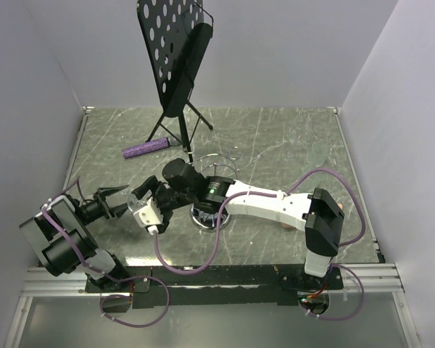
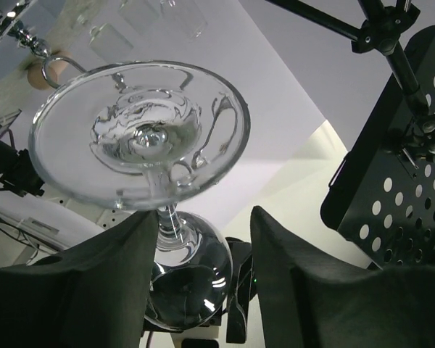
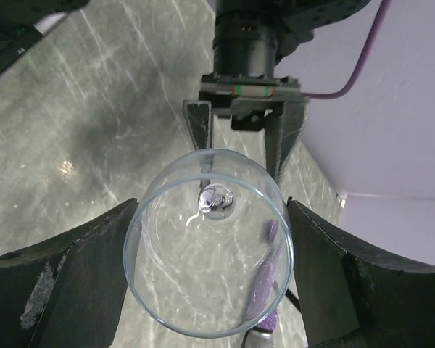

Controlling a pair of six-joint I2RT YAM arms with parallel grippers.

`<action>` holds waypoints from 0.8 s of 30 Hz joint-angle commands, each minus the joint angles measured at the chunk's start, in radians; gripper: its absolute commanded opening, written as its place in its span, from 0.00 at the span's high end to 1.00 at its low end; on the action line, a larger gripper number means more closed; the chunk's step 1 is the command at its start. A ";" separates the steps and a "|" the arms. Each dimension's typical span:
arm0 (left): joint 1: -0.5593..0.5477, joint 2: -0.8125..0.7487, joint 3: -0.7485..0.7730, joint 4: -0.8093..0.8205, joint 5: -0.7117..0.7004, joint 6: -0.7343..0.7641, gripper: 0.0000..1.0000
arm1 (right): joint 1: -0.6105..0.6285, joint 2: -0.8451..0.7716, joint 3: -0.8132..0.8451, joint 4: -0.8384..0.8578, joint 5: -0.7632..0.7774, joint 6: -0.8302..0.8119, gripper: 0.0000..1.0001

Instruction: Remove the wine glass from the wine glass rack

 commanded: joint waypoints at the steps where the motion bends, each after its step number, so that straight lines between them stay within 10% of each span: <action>1: 0.004 0.026 0.074 -0.014 0.051 0.015 0.42 | -0.018 -0.095 -0.008 0.094 -0.002 0.006 0.41; 24: 0.098 0.191 0.301 -0.041 -0.052 0.141 0.37 | -0.133 -0.503 -0.035 -0.041 0.052 0.118 0.52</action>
